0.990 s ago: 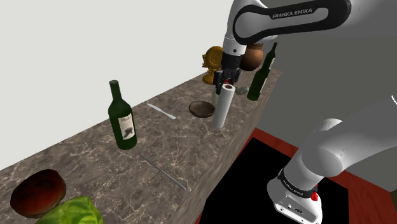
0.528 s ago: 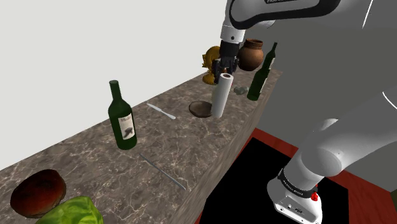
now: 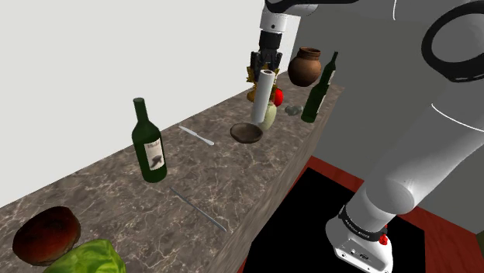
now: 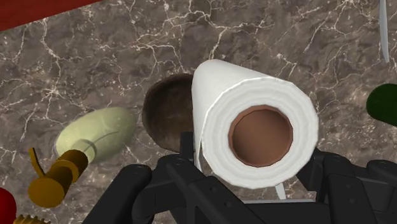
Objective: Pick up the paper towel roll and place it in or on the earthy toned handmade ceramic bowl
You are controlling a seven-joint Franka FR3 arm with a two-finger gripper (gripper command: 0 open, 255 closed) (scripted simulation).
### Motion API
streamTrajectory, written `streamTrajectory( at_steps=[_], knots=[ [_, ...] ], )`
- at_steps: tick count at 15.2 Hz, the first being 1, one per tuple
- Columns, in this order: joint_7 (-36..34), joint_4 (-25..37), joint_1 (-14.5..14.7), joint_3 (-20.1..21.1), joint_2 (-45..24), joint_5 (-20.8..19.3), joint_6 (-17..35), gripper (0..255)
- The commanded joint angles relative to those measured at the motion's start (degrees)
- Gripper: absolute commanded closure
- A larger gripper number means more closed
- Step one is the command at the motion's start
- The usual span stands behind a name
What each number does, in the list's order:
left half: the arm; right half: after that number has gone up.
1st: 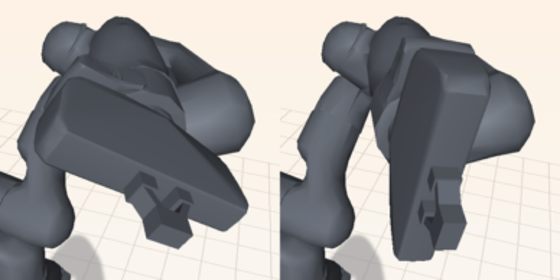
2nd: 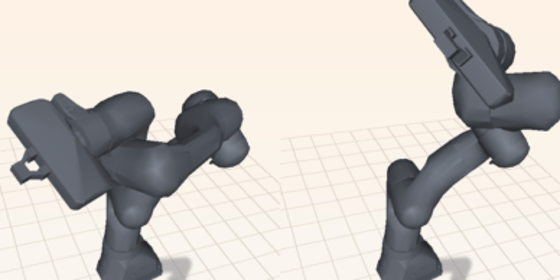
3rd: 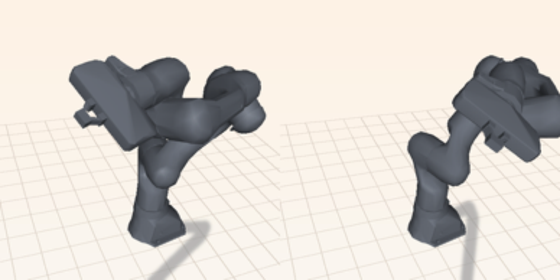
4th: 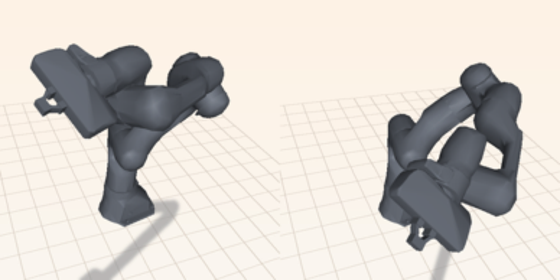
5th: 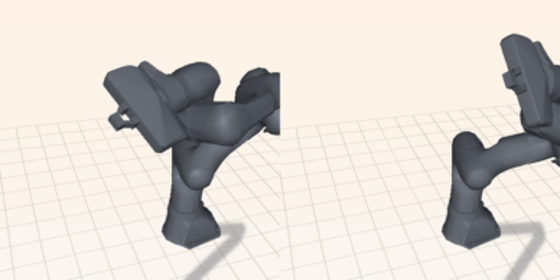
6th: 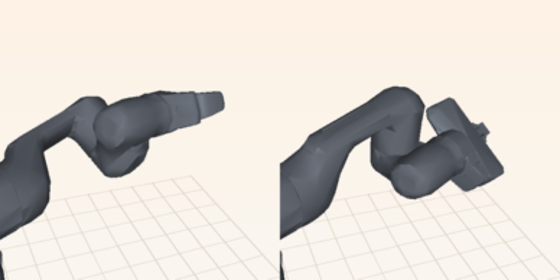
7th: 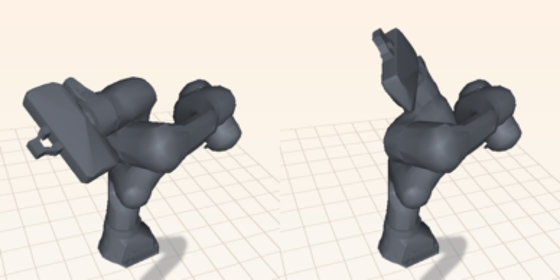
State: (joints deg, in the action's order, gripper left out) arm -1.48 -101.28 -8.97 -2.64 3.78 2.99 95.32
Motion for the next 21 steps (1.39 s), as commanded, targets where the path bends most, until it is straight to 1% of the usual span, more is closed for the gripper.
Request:
streamTrajectory(
  at_steps=[1, 4, 6, 7, 14, 21],
  knots=[
    [1.15, 6.54, -0.55, -0.66, -4.77, 0.14, -1.85, 255],
    [2.65, 17.65, -1.50, -1.45, -11.98, 0.60, -5.85, 255],
    [3.57, 26.41, -2.30, -1.88, -17.46, 1.04, -9.21, 255],
    [3.71, 27.97, -2.47, -1.91, -18.42, 1.12, -9.82, 255],
    [3.93, 20.20, -2.28, -1.86, -16.79, 0.98, -3.68, 255],
    [4.18, 13.82, -2.16, -1.82, -16.09, 0.96, 2.00, 255]
  ],
)
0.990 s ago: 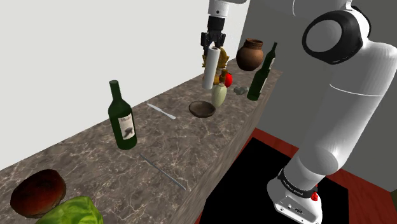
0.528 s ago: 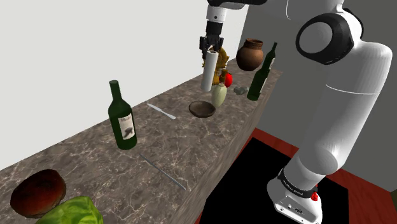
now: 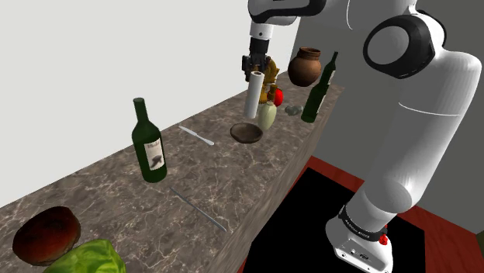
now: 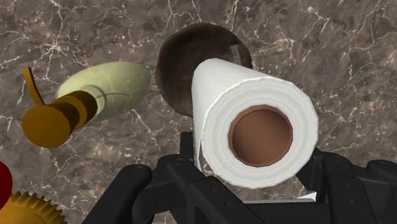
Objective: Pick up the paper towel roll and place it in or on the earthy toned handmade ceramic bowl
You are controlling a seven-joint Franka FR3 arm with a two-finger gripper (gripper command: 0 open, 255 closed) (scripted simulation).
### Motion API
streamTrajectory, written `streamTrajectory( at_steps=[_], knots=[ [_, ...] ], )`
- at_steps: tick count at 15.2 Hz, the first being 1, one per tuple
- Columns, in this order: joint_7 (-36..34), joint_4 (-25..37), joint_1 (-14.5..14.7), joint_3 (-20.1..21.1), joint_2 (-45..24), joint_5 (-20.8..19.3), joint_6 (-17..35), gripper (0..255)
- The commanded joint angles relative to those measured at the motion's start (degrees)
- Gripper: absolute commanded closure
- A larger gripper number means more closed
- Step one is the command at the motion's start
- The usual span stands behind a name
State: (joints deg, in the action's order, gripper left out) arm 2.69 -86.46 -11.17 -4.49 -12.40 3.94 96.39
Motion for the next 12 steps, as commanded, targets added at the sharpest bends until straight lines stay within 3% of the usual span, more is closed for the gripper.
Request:
streamTrajectory(
  at_steps=[1, 12],
  knots=[
    [0.05, -1.81, 0.05, 0.02, 0.13, 0.01, 1.71, 255],
    [0.49, -9.61, 0.14, 0.09, -0.37, 0.17, 9.99, 255]
  ],
)
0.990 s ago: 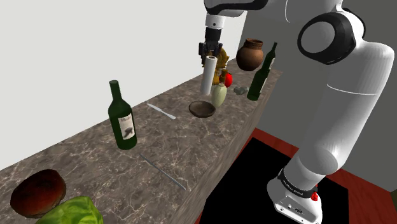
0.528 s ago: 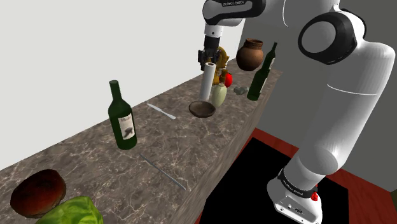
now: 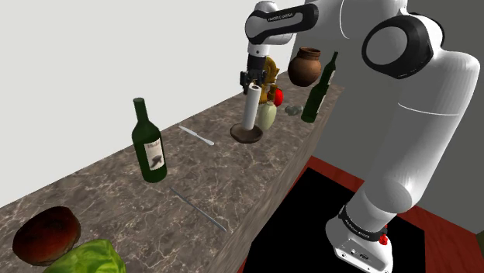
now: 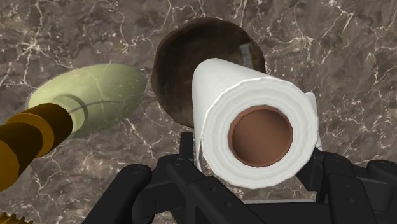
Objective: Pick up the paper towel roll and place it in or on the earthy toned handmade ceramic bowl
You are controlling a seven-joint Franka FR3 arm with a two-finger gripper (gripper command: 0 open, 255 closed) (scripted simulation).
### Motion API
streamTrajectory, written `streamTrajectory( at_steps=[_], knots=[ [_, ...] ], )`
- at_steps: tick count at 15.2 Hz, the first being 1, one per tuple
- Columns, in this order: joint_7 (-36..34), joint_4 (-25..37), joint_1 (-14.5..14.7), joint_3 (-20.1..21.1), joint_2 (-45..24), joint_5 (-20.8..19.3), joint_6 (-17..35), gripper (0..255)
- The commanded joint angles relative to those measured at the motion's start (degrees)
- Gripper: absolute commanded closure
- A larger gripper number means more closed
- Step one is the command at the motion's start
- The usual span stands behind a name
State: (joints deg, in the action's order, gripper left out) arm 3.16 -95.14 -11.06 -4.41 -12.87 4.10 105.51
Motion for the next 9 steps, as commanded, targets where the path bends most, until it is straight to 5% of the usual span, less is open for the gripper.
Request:
streamTrajectory(
  at_steps=[1, 9],
  knots=[
    [0.06, -1.54, 0.03, 0.02, -0.03, 0.03, 1.60, 255],
    [0.11, -2.27, 0.04, 0.03, -0.19, 0.06, 2.50, 255]
  ],
)
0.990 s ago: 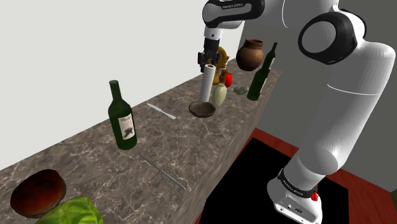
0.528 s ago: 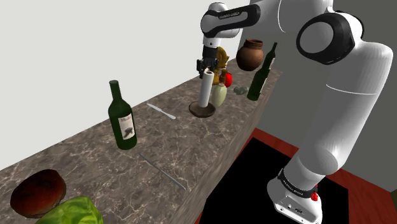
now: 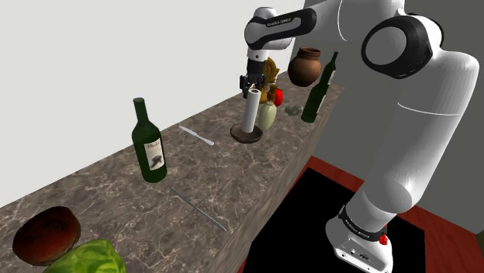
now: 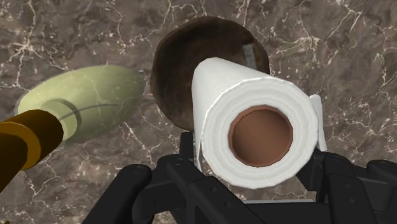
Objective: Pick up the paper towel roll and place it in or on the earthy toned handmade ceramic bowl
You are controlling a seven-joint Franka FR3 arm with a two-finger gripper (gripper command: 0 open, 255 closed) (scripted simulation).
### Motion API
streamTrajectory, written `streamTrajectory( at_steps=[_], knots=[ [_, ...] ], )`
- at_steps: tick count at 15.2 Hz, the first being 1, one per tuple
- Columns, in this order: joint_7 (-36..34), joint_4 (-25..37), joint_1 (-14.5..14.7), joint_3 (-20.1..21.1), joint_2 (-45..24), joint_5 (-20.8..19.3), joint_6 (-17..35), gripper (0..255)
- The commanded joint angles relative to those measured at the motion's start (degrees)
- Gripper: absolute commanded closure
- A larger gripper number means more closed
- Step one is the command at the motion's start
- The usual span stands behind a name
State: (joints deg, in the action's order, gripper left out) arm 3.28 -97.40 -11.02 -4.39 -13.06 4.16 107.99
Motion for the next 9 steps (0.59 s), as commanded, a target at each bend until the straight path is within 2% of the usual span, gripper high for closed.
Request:
streamTrajectory(
  at_steps=[1, 2, 7, 9],
  knots=[
    [0.00, -0.01, 0.00, 0.00, 0.00, 0.00, 0.01, 255],
    [0.00, -0.01, 0.00, 0.00, 0.00, 0.00, 0.01, 0],
    [0.00, -0.01, 0.00, 0.00, 0.00, 0.00, 0.01, 0],
    [-0.08, 3.37, -0.11, -0.08, 0.36, -0.09, -3.72, 0]
  ],
)
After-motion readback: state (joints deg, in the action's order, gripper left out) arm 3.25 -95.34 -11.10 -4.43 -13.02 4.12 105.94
